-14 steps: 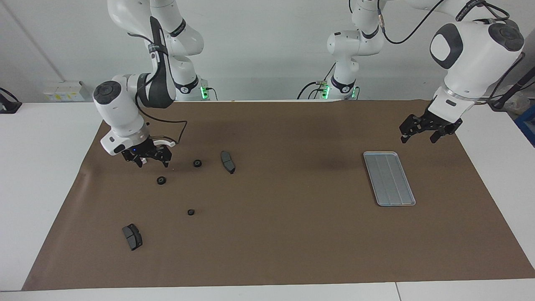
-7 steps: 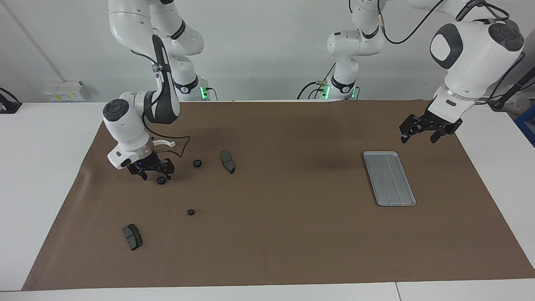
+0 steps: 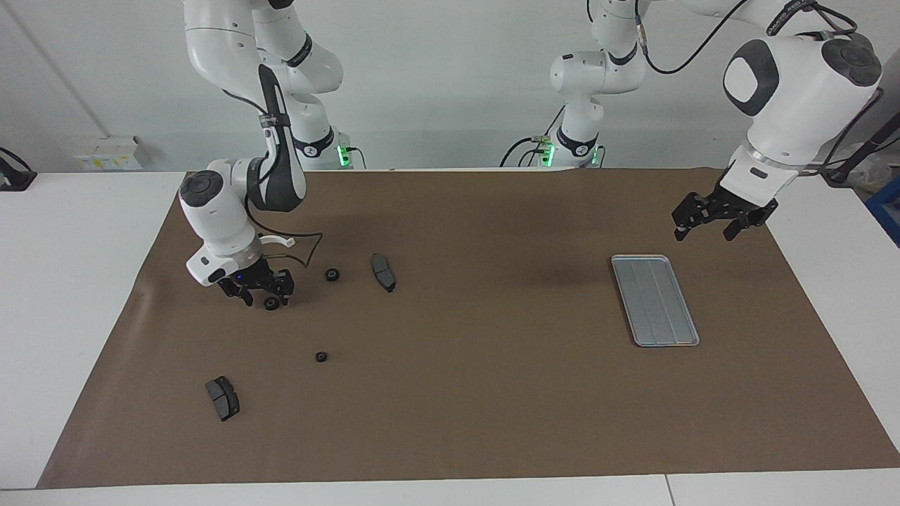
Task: Pick bearing gear from pile to tray
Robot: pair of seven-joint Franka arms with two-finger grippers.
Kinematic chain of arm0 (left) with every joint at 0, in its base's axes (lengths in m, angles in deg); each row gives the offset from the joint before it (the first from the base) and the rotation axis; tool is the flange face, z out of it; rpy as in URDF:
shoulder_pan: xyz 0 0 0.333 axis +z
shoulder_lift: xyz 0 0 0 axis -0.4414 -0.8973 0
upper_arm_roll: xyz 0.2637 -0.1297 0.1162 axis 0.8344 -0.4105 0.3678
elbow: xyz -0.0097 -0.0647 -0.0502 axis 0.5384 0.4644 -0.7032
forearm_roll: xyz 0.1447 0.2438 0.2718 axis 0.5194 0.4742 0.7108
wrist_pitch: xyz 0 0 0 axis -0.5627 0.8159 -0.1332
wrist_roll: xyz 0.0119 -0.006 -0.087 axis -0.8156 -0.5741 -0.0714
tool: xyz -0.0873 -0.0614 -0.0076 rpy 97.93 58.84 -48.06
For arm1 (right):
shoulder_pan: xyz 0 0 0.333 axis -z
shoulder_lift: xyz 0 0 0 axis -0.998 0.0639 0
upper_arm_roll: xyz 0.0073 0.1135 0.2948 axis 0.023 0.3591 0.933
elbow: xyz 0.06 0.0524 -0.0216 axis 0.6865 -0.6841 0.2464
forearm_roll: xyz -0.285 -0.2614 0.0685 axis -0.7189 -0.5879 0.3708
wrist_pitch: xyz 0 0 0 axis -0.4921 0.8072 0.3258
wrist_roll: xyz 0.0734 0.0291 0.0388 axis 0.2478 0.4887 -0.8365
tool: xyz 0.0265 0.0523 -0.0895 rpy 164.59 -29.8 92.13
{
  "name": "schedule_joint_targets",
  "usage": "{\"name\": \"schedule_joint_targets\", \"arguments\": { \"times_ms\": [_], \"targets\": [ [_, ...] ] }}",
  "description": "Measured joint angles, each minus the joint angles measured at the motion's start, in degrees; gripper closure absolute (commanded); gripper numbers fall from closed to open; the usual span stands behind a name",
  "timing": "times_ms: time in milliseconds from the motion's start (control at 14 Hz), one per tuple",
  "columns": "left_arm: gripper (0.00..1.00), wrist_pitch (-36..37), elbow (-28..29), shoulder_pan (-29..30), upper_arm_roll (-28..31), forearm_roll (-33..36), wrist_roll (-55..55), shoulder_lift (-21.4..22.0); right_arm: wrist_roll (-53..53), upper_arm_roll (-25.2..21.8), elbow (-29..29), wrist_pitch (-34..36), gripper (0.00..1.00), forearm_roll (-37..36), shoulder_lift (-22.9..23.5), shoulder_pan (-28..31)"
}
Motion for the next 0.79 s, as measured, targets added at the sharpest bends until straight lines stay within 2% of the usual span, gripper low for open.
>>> {"name": "schedule_joint_targets", "arguments": {
  "times_ms": [358, 788],
  "targets": [
    [0.0, 0.0, 0.0, 0.0, 0.0, 0.0, 0.0, 0.0, 0.0, 0.0, -0.9, -0.1, 0.44, 0.0, 0.0, 0.0],
    [0.0, 0.0, 0.0, 0.0, 0.0, 0.0, 0.0, 0.0, 0.0, -0.1, -1.1, -2.4, 0.47, 0.0, 0.0, 0.1]
  ]
}}
